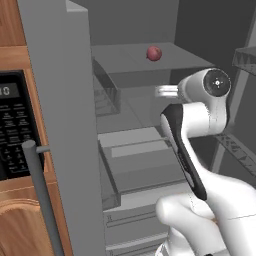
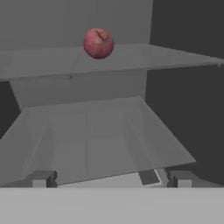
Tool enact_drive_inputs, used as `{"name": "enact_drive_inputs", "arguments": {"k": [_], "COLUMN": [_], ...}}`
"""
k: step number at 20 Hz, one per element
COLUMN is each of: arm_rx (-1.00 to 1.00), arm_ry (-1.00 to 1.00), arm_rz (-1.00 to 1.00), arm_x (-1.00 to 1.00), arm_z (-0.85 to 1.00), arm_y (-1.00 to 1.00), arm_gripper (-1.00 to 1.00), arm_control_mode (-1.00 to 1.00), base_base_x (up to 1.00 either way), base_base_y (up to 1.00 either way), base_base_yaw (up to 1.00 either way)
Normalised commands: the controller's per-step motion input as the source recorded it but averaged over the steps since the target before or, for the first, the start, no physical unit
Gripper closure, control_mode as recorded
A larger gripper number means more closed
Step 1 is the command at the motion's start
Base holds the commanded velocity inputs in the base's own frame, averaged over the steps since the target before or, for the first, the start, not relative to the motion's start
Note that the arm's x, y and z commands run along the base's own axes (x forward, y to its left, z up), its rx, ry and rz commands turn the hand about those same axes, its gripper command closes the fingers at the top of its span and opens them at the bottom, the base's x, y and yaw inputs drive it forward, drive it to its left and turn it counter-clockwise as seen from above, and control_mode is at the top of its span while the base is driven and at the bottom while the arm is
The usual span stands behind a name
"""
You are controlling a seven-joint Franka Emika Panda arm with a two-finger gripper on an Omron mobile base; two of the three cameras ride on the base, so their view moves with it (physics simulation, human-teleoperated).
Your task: Grab the lemon and onion from the fridge, place them in the blender, close the lid, and turn on the blender to create a marinade.
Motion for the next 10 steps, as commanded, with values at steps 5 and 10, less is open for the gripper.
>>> {"name": "enact_drive_inputs", "arguments": {"k": [5,10], "arm_rx": [0.00,0.00], "arm_ry": [-0.11,-0.03], "arm_rz": [0.00,0.00], "arm_x": [0.28,0.38], "arm_z": [0.62,0.23], "arm_y": [0.00,0.07], "arm_gripper": [-1.00,-1.00], "arm_control_mode": [-1.00,-1.00], "base_base_x": [0.00,0.00], "base_base_y": [0.00,0.00], "base_base_yaw": [0.00,0.00]}}
